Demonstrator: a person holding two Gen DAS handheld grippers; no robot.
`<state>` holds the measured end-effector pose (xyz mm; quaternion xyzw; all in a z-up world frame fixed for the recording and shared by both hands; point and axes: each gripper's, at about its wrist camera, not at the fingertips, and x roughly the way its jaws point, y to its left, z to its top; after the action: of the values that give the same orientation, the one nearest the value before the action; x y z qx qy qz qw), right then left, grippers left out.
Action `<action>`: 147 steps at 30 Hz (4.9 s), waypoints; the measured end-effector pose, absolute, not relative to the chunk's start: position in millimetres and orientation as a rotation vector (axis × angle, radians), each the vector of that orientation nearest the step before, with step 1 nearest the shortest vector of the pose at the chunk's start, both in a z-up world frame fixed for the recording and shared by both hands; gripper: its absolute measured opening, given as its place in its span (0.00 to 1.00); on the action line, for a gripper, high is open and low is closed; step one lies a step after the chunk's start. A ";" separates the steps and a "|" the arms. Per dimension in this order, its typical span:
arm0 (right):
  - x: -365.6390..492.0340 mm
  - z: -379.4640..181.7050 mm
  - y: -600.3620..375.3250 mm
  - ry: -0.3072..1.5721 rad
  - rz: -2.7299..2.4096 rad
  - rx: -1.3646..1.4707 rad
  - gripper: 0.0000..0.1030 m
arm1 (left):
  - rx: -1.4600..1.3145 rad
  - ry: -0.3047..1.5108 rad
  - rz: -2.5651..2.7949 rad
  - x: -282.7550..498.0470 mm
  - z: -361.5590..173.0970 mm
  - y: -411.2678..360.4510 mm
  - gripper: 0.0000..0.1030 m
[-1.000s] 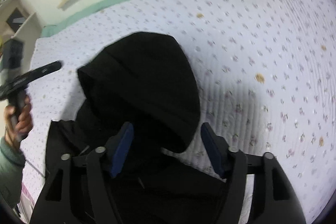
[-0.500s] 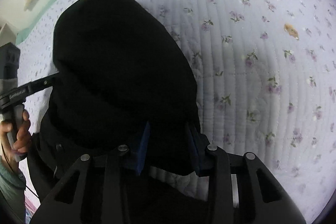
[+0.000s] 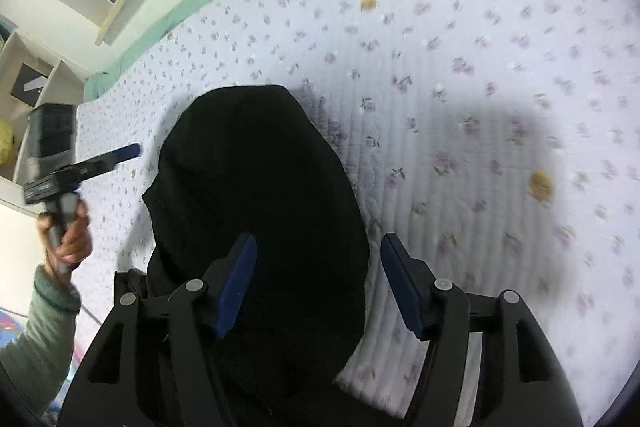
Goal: Fold large clothes
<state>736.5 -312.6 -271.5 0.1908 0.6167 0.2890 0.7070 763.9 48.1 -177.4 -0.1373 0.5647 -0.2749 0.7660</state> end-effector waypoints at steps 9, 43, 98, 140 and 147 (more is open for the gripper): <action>754.8 -320.8 -282.7 1.430 0.842 0.545 0.68 | -0.519 1.383 -0.744 795.5 -255.1 42.0 0.84; 358.3 -174.8 -278.9 1.189 0.670 -0.278 0.23 | 0.021 1.279 -0.391 347.9 -186.7 27.2 0.32; 376.1 -217.9 -231.9 1.358 0.597 0.107 0.66 | -0.443 1.321 -0.493 319.6 -214.0 17.7 0.41; 149.2 -217.7 -446.7 1.610 0.501 0.574 0.42 | -0.957 1.369 -0.342 43.3 -208.5 185.5 0.66; 156.9 -202.2 -424.4 1.593 0.601 0.564 0.42 | -0.928 1.313 -0.476 66.8 -181.7 143.7 0.67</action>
<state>156.9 -424.4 -202.2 0.2456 0.6940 0.2619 0.6240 66.8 143.7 -181.7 -0.4113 0.5822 -0.2113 0.6687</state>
